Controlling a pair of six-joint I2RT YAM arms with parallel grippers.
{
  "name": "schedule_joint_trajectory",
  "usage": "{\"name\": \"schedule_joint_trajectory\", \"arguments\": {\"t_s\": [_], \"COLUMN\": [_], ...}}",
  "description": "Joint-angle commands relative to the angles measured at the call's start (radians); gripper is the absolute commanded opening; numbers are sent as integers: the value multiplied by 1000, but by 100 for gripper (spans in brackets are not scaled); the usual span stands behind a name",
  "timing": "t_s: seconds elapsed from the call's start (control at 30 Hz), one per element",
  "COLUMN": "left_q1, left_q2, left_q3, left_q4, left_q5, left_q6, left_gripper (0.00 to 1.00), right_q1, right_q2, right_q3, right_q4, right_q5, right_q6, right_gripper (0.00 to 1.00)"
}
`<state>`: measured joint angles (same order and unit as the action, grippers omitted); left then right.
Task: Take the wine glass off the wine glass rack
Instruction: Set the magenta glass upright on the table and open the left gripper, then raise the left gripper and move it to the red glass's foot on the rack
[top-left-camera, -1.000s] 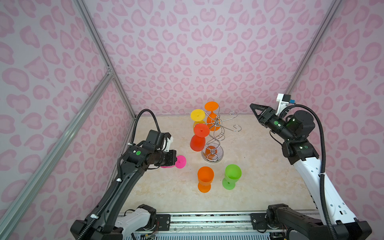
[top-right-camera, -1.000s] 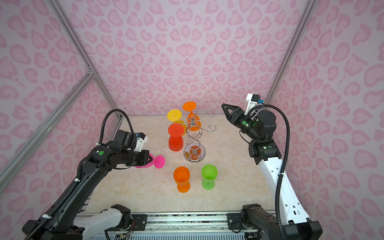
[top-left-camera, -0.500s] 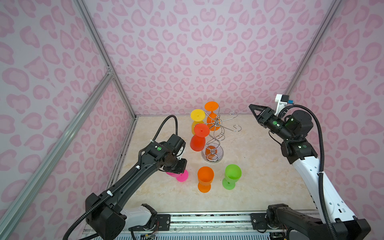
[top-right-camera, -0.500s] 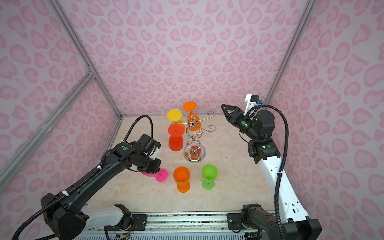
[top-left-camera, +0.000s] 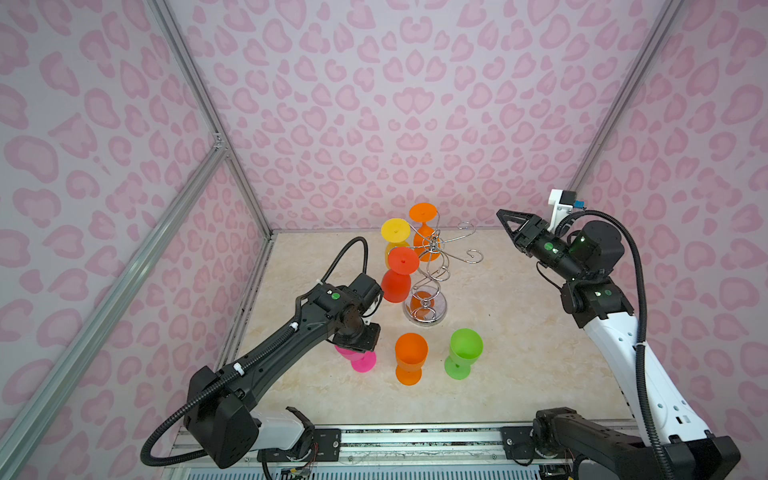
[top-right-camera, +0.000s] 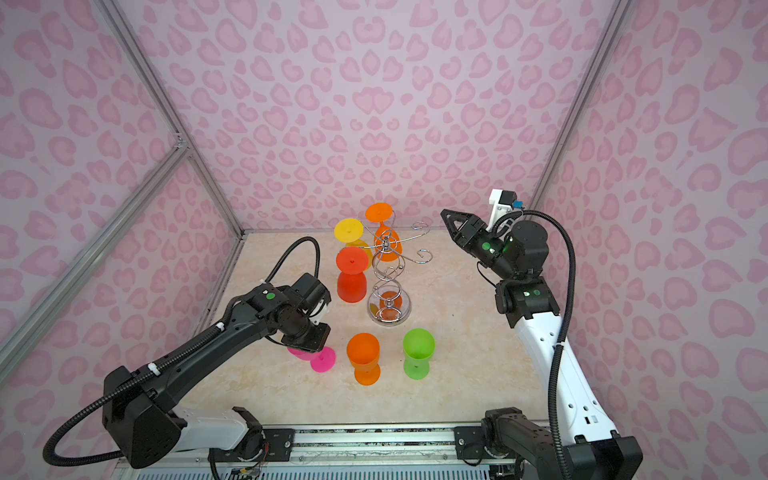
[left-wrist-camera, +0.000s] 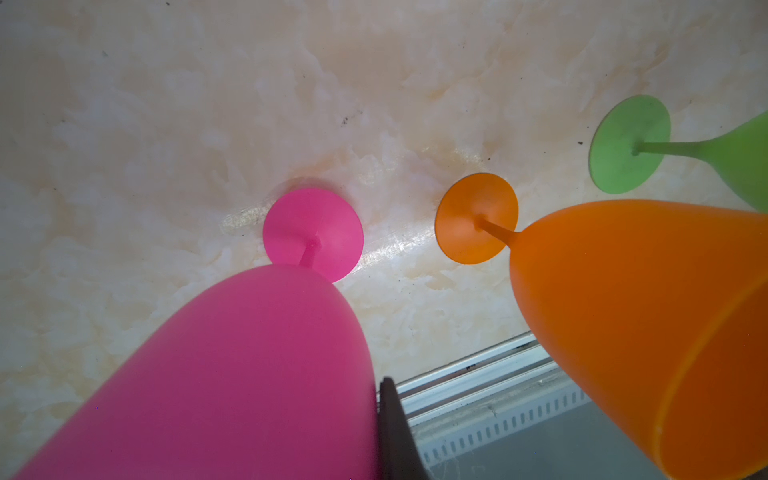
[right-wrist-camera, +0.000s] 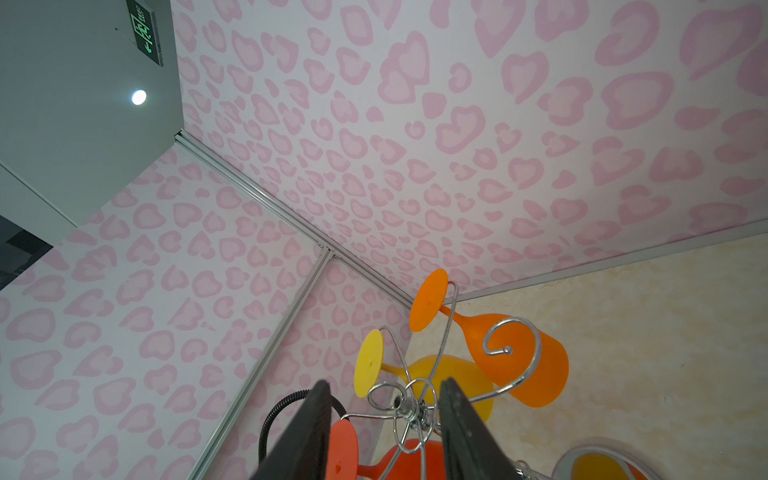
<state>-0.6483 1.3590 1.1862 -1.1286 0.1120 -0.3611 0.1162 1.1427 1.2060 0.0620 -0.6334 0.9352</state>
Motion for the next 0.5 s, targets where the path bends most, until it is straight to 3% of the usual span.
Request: {"name": "schedule_joint_trajectory", "arguments": {"t_s": [0.0,0.43,0.47], "left_q1": [-1,-2,-1], "left_q2": [1,-35,-46], "left_q3": [9,77,96], "left_q4": [-23,-51,-56], "left_q5": [-7,15,15], "left_q6": [-13,-24,-25], "left_gripper": [12,35,43], "right_q1": [1,0,0], "right_q2": [4,17,17], "right_q3": [-5,-6,-5], "right_q4": [26,34,32], "right_q5": [-11,-15,-15], "right_q6": [-5,2,2], "right_gripper": [43,43,43]}}
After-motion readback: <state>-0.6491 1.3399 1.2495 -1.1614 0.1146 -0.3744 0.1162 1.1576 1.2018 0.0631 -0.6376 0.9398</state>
